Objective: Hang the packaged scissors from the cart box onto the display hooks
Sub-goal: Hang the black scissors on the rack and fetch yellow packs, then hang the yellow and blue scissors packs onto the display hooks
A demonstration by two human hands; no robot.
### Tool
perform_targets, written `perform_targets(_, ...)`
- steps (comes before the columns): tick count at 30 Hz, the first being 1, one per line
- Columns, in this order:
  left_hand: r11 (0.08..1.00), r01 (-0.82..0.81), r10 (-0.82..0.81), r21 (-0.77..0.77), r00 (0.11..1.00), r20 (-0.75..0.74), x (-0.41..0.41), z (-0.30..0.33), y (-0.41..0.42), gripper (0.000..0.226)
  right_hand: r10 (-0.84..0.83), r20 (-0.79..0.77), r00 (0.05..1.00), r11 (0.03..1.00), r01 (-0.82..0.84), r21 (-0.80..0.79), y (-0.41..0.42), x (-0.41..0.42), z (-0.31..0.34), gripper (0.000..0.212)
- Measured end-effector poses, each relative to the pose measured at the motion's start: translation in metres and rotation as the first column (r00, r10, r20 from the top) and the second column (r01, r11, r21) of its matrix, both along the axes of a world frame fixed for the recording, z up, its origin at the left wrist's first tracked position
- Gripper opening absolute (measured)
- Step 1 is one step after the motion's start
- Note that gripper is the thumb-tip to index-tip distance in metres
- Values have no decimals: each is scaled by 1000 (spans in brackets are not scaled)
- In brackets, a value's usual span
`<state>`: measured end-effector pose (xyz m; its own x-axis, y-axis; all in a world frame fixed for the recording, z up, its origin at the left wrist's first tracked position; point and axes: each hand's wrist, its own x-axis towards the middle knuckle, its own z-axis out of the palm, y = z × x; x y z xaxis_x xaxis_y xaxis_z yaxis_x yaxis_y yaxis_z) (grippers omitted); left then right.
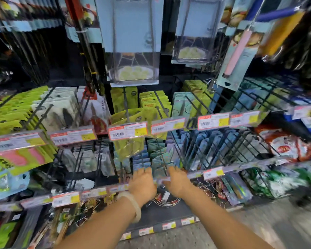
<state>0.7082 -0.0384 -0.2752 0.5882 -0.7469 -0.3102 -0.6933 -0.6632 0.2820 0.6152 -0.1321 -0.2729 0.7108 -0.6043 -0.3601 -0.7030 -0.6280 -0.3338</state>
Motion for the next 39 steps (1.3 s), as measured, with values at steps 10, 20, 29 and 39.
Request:
perform_targets(10, 928, 372, -370, 5, 923, 104, -167, 40, -104, 66, -107, -56, 993, 950, 86, -302, -76, -189, 15, 58)
perform_targets(20, 720, 693, -688, -9, 716, 114, -390, 55, -224, 69, -489, 38, 871, 792, 462, -399, -143, -428, 35, 55)
perform_targets(29, 421, 907, -900, 7, 416, 126, -576, 48, -307, 70, -760, 9, 650, 613, 722, -322, -194, -612, 22, 67)
perform_targets(39, 273, 962, -956, -14, 273, 109, -752, 59, -486, 70, -861, -31, 507, 486, 805, -342, -351, -792, 35, 54)
